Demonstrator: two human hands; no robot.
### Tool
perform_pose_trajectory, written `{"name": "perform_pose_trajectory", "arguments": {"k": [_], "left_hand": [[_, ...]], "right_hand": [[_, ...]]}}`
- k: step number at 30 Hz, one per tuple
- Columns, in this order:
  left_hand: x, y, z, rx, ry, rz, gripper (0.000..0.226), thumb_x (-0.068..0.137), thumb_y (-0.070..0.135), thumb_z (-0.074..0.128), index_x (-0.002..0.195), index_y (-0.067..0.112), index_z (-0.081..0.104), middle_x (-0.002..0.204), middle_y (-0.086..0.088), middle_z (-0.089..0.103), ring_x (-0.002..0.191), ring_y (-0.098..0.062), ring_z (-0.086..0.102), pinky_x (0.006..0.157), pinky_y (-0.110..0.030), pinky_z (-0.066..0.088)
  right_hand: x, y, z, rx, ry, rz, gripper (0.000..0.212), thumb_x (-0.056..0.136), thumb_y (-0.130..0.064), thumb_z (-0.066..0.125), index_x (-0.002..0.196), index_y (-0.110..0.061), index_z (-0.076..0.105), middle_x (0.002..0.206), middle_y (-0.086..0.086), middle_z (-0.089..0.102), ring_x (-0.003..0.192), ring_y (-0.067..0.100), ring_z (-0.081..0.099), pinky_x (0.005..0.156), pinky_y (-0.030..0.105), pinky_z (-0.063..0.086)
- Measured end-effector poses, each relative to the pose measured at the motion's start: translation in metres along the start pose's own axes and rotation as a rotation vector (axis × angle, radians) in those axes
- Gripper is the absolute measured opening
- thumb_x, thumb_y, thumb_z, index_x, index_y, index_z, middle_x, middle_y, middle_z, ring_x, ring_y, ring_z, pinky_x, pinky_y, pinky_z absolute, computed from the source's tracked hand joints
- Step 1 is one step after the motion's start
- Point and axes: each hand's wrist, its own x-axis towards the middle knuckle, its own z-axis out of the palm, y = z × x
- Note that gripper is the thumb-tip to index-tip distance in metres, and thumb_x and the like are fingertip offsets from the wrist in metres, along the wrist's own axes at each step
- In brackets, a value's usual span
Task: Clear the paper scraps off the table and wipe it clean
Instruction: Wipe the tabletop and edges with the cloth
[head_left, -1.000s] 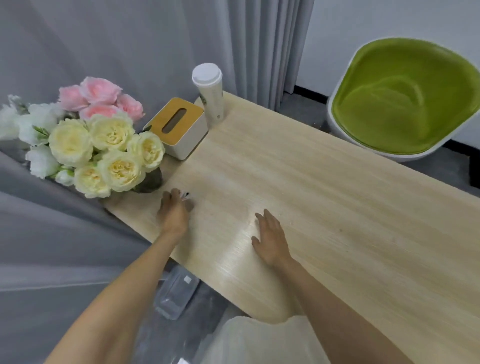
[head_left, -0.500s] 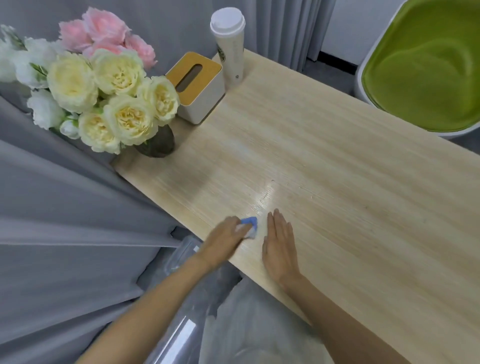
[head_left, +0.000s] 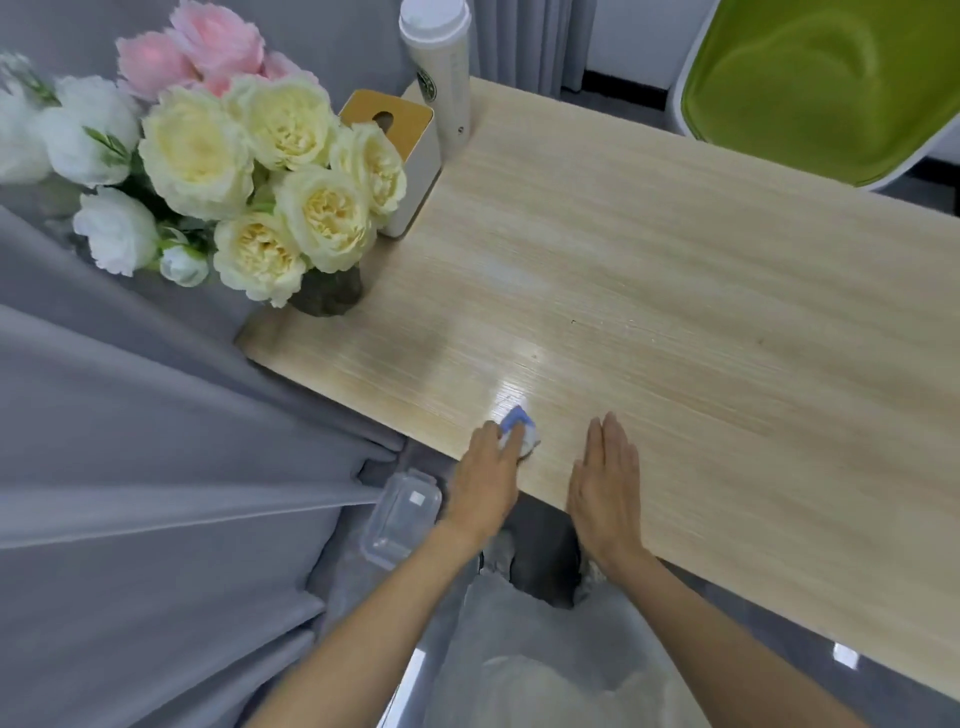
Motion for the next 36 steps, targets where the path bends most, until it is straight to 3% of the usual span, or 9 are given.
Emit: {"name": "perform_pose_trajectory", "arguments": {"k": [3,5,10,18,22,26,29,33,36], "left_hand": [[0.010,-0.029,-0.034,0.078,-0.033,0.219,0.032,0.098,0.046,0.041,0.094,0.016,0.051,0.100,-0.005,0.054,0.090,-0.025,0.054,0.071,-0.035,0.039],[0.029,-0.058,-0.062,-0.016,0.099,0.034,0.034,0.093,0.052,0.044,0.093,0.019,0.050,0.099,-0.004,0.057,0.087,-0.024,0.056,0.071,-0.038,0.042],[0.042,-0.065,-0.055,-0.090,0.367,-0.419,0.037,0.093,0.005,0.047,0.129,0.010,0.046,0.123,-0.012,0.044,0.109,-0.034,0.046,0.084,-0.044,0.045],[0.009,-0.031,-0.013,0.385,-0.069,0.637,0.067,0.045,0.001,0.081,0.108,0.011,0.063,0.080,-0.008,0.059,0.066,-0.024,0.057,0.045,-0.027,0.042],[0.049,-0.082,-0.067,0.162,0.144,0.086,0.025,0.089,0.031,0.057,0.106,0.013,0.059,0.097,-0.011,0.058,0.085,-0.032,0.058,0.067,-0.036,0.044],[0.046,-0.050,-0.036,0.045,0.306,-0.184,0.036,0.096,0.008,0.042,0.132,0.010,0.046,0.126,-0.017,0.046,0.112,-0.035,0.047,0.088,-0.042,0.043],[0.016,0.010,0.014,0.101,0.133,0.215,0.055,0.075,0.000,0.065,0.127,0.005,0.048,0.106,-0.011,0.059,0.089,-0.026,0.058,0.059,-0.035,0.051],[0.039,-0.010,0.009,0.544,0.000,0.885,0.037,0.075,0.005,0.050,0.110,0.000,0.060,0.087,-0.008,0.059,0.066,-0.024,0.056,0.040,-0.028,0.042],[0.086,-0.048,-0.029,0.524,0.126,0.767,0.031,0.083,0.007,0.053,0.114,0.006,0.055,0.092,-0.015,0.059,0.072,-0.033,0.056,0.044,-0.033,0.041]], "right_hand": [[-0.008,-0.001,0.004,0.002,-0.010,0.066,0.053,0.101,-0.016,0.030,0.149,0.001,0.013,0.158,0.016,0.007,0.147,0.026,0.007,0.120,0.038,0.000],[-0.013,-0.003,0.004,0.018,-0.028,0.105,0.055,0.102,-0.019,0.026,0.150,-0.001,0.007,0.159,0.014,0.000,0.147,0.023,0.001,0.120,0.037,-0.004],[-0.016,-0.005,0.005,0.006,-0.042,0.118,0.056,0.102,-0.024,0.025,0.150,-0.002,0.005,0.159,0.013,-0.003,0.147,0.023,-0.001,0.120,0.038,-0.003],[-0.021,0.004,0.008,-0.068,-0.040,0.063,0.069,0.092,-0.037,-0.001,0.150,-0.002,0.009,0.158,0.015,-0.001,0.147,0.026,0.001,0.119,0.038,0.000],[-0.022,0.009,0.010,-0.106,-0.060,0.055,0.072,0.090,-0.041,-0.007,0.149,-0.002,0.003,0.158,0.014,-0.006,0.147,0.025,-0.004,0.119,0.038,-0.003],[-0.024,0.013,0.009,-0.115,-0.083,0.038,0.072,0.090,-0.044,-0.009,0.149,-0.004,-0.002,0.157,0.010,-0.013,0.146,0.021,-0.010,0.117,0.034,-0.009],[-0.024,0.017,0.005,-0.116,-0.074,0.086,0.070,0.089,-0.047,-0.008,0.147,-0.007,-0.009,0.156,0.010,-0.014,0.145,0.021,-0.013,0.117,0.036,-0.010],[-0.026,0.031,-0.005,-0.182,-0.002,0.161,0.069,0.096,-0.048,-0.005,0.150,-0.007,0.005,0.158,0.018,0.003,0.146,0.029,0.003,0.116,0.040,-0.006],[-0.028,0.054,-0.009,-0.183,0.009,0.221,0.069,0.095,-0.049,-0.001,0.150,-0.009,0.001,0.158,0.016,-0.003,0.146,0.028,-0.004,0.117,0.042,-0.006]]}}
